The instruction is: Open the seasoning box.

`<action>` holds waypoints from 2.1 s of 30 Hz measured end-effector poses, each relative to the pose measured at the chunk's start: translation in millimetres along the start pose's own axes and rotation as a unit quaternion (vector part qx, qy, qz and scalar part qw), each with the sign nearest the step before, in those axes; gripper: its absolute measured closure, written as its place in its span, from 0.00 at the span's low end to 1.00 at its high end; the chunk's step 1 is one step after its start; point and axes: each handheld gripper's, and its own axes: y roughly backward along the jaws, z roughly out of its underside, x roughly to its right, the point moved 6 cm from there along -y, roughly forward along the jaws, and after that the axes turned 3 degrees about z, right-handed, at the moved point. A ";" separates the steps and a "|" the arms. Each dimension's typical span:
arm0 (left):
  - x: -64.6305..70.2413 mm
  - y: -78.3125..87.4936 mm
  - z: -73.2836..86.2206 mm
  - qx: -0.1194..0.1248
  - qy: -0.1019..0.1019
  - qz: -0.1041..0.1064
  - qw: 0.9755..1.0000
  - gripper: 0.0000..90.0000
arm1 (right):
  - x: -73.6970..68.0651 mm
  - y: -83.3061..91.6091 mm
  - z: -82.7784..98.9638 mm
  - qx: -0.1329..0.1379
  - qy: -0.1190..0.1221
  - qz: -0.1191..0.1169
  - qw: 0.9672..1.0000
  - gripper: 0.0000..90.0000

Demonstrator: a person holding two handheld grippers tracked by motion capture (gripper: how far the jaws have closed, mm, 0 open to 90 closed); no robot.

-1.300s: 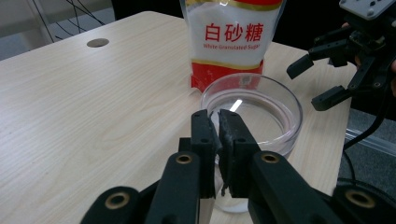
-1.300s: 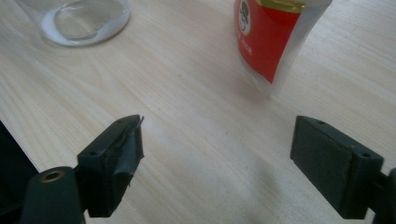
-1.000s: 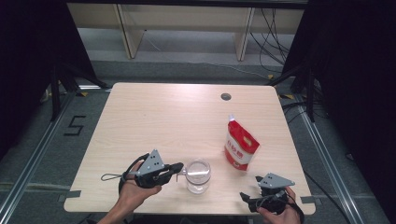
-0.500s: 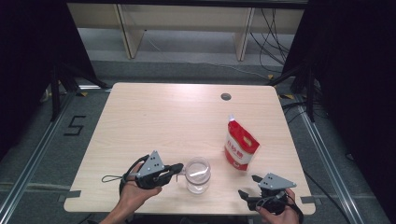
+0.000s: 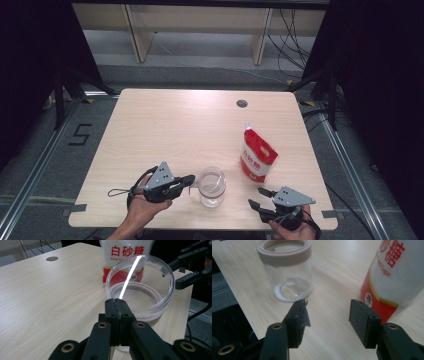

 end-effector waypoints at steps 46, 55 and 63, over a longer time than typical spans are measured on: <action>-4.3 2.3 -0.9 0.002 0.002 0.003 1.000 0.73 | -42.2 -39.9 -61.6 0.078 0.045 -0.064 0.994 0.98; -2.6 18.4 12.8 -0.014 0.000 0.005 1.000 0.38 | -44.1 -40.8 -68.6 0.088 0.048 -0.065 0.993 0.96; -1.8 28.7 34.6 -0.030 0.001 0.012 0.999 0.21 | -46.6 -42.4 -74.5 0.094 0.054 -0.067 0.992 0.95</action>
